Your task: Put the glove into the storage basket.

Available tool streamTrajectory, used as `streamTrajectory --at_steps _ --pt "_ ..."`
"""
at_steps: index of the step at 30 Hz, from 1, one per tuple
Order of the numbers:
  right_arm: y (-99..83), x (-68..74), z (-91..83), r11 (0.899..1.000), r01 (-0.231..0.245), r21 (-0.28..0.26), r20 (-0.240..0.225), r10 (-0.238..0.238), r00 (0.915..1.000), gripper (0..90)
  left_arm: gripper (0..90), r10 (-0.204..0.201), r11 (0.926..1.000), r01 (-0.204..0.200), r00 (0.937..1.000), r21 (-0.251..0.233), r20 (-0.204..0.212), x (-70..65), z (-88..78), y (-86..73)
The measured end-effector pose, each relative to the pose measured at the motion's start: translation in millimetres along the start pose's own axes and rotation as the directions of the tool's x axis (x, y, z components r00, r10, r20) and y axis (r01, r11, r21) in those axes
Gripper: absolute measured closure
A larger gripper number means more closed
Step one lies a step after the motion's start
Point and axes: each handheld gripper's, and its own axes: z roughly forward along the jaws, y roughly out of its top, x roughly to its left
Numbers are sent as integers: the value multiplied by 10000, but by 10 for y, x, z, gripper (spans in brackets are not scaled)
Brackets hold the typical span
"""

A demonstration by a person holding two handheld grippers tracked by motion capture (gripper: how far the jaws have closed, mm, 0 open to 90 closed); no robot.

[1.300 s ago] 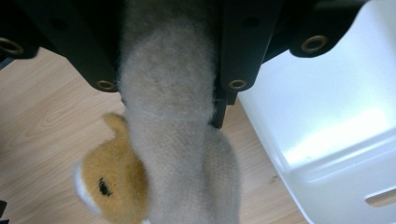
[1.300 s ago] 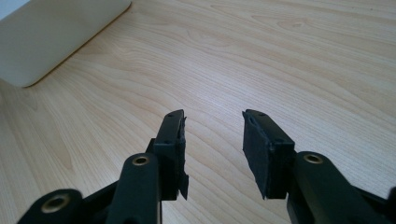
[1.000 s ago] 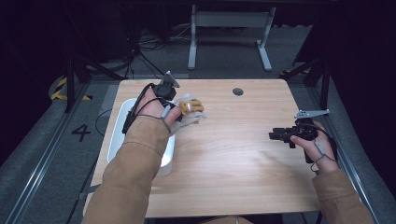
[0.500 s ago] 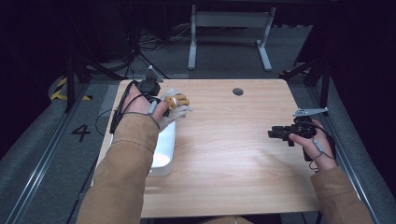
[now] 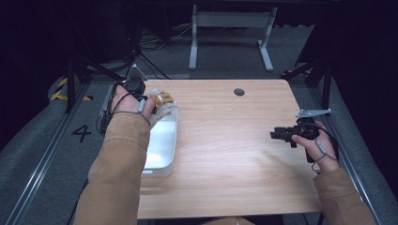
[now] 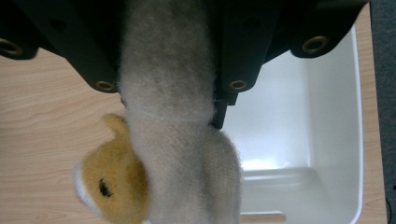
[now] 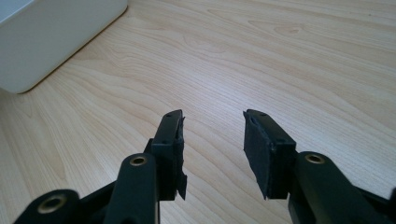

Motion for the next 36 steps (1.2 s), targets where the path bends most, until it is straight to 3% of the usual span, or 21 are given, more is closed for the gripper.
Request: streamTrajectory --at_steps 9,27,36 --pt "-29 -13 -31 10000 -72 -30 71 72 9999 591 711 -416 9991 416 9991 56 -126 85 58 13" --pt "-44 -15 -34 10000 -65 11 107 65 9999 590 710 -1110 9932 1114 9937 337 -127 333 473 -107" --pt "-45 -17 -31 10000 -69 22 90 69 9999 589 709 -1911 9811 1916 9813 279 -212 505 644 -165"
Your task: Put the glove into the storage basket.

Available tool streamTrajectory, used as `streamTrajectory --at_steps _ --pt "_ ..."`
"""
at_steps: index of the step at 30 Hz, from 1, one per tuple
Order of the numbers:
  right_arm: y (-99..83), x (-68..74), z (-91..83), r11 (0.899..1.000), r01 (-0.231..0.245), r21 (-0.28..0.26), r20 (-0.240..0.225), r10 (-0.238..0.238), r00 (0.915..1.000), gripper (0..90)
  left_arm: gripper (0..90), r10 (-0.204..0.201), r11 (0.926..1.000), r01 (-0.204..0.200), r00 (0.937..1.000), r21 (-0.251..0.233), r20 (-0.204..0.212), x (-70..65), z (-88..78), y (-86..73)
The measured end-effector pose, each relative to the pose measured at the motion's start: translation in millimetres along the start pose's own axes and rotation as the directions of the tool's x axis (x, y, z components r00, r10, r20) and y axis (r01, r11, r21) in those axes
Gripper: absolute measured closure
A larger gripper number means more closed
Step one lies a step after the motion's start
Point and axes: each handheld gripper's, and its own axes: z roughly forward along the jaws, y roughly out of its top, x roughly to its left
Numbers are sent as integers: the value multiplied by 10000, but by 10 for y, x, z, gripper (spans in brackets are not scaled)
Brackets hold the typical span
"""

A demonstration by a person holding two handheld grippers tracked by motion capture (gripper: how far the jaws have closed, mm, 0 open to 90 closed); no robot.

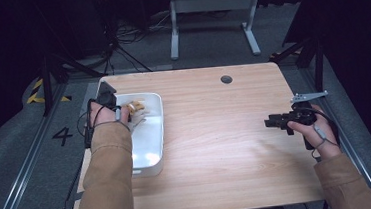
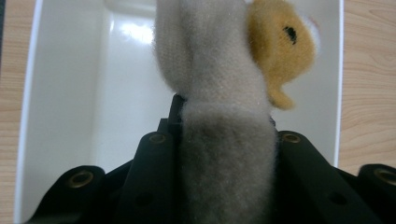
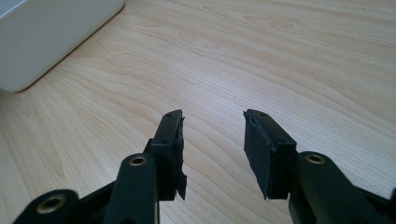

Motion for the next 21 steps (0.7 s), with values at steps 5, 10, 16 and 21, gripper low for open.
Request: streamTrajectory --at_steps 5,10,16,21 --pt "-1 6 10 10000 -14 34 -31 14 10000 588 709 -502 9987 502 9987 -15 47 49 120 -19" --pt "-5 -7 4 10000 -23 5 -39 23 10000 587 708 -763 9971 764 9966 2 -308 92 199 -50" --pt "-7 -9 8 10000 -40 0 -31 40 10000 585 706 -912 9958 914 9953 43 -321 127 245 -80" --pt "-5 3 15 10000 -37 19 -77 37 10000 584 704 -1062 9942 1065 9941 131 -218 147 299 -110"
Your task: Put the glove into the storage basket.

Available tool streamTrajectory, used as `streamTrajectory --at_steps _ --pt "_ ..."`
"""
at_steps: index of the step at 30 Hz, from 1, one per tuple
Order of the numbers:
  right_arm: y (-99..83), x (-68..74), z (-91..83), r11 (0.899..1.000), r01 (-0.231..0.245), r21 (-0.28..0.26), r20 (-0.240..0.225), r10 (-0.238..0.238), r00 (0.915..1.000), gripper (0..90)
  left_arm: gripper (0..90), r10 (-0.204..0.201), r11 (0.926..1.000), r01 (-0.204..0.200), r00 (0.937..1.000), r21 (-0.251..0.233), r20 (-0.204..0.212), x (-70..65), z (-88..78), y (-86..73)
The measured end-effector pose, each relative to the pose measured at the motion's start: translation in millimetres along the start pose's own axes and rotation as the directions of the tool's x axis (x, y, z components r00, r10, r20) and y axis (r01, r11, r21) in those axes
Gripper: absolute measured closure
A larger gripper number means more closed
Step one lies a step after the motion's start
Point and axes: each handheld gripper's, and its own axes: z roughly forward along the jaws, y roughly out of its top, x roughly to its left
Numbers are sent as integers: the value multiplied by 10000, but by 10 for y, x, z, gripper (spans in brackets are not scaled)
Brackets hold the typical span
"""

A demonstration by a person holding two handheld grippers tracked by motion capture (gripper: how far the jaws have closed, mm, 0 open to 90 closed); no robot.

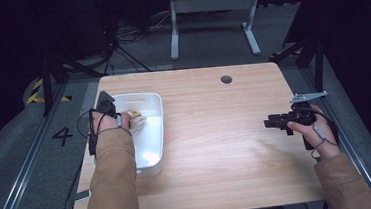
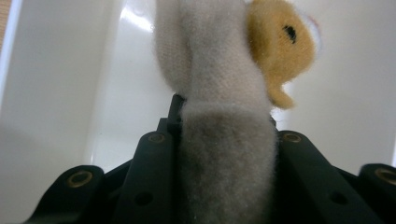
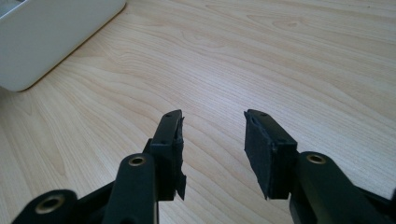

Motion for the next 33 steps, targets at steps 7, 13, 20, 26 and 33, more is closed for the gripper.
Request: streamTrajectory --at_steps 7,13,20,26,33 --pt "-2 -2 3 10000 -5 14 -2 5 10000 581 699 -226 9995 226 9997 228 7 73 139 -45" --pt "-4 -12 -2 10000 -12 -33 -15 12 10000 579 694 -229 9985 231 9997 489 -41 90 252 -94" --pt "-6 -11 8 10000 -41 -11 18 41 10000 575 680 -342 9978 345 9994 572 -66 111 323 -139" --pt "-8 -7 21 10000 -32 43 19 32 10000 573 666 -356 9981 354 9994 514 38 82 365 -193" --pt "-7 8 45 9999 30 103 -1 -30 10000 573 637 -203 9979 207 9998 610 -84 58 409 -230"
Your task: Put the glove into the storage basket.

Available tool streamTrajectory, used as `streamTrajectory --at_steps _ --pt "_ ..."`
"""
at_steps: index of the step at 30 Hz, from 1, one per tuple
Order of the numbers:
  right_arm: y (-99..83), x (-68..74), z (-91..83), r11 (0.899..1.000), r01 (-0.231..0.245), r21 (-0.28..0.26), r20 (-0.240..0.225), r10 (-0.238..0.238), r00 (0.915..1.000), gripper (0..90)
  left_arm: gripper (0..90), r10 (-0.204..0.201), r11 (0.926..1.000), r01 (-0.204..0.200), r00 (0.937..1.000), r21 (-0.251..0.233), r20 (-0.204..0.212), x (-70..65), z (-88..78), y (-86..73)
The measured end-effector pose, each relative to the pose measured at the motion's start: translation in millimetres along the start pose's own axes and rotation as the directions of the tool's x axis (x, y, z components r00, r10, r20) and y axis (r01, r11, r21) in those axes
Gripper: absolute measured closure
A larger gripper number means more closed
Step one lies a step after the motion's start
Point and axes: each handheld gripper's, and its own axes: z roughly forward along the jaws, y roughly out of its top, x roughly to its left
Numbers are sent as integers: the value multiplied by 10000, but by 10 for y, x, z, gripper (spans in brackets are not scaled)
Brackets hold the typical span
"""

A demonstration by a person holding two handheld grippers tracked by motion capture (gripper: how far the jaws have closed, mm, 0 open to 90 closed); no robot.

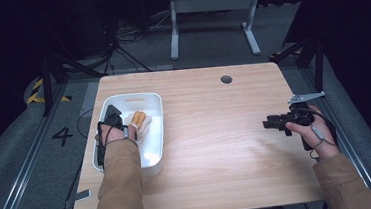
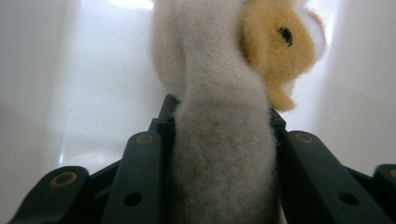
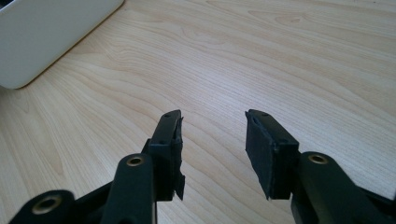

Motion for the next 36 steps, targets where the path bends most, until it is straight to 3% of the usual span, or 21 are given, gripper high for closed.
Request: streamTrajectory --at_steps 5,11,12,13,14,15,18,20,23,30,33,36 --pt "-2 -7 0 10000 -8 0 8 8 10000 573 624 -202 9998 201 9998 87 80 7 48 -16" --pt "3 -7 -11 10000 -44 -46 3 44 10000 574 583 -121 9995 121 9999 290 -15 -12 70 -16" --pt "3 -10 -15 10000 -37 -53 9 37 10000 574 540 -57 9992 61 9999 387 -122 -17 76 -14" --pt "2 -10 -15 10000 -31 -42 3 31 10000 574 421 -127 9990 133 9998 431 -149 -28 85 -15" --pt "3 -10 -14 10000 -24 -40 2 24 10000 573 365 -105 9988 116 9997 466 -237 -33 90 -15" --pt "3 -10 -14 10000 -24 -40 2 24 10000 573 365 -10 9985 27 9995 539 -316 -40 95 -20" --pt "5 -5 -7 10000 -49 -53 -2 49 10000 571 225 237 9986 -202 9972 492 -705 -84 100 -33" --pt "5 -7 -9 10000 -55 -55 -8 54 10000 569 233 349 9981 -313 9969 522 -700 -105 95 -36" --pt "6 -5 -11 10000 -69 -72 -7 69 10000 567 232 635 9977 -608 9926 294 -1039 -131 77 -30" --pt "10 -9 -9 10000 -59 -78 -22 59 10000 566 233 1181 9912 -1248 9843 -447 -1310 -227 -95 23" --pt "15 -11 -13 9999 -81 -119 -23 80 10000 565 233 1460 9843 -1579 9795 -789 -1390 -281 -217 55" --pt "18 -20 -20 9998 -74 -163 -26 74 10000 563 233 1861 9722 -2025 9729 -1175 -1371 -352 -372 71"
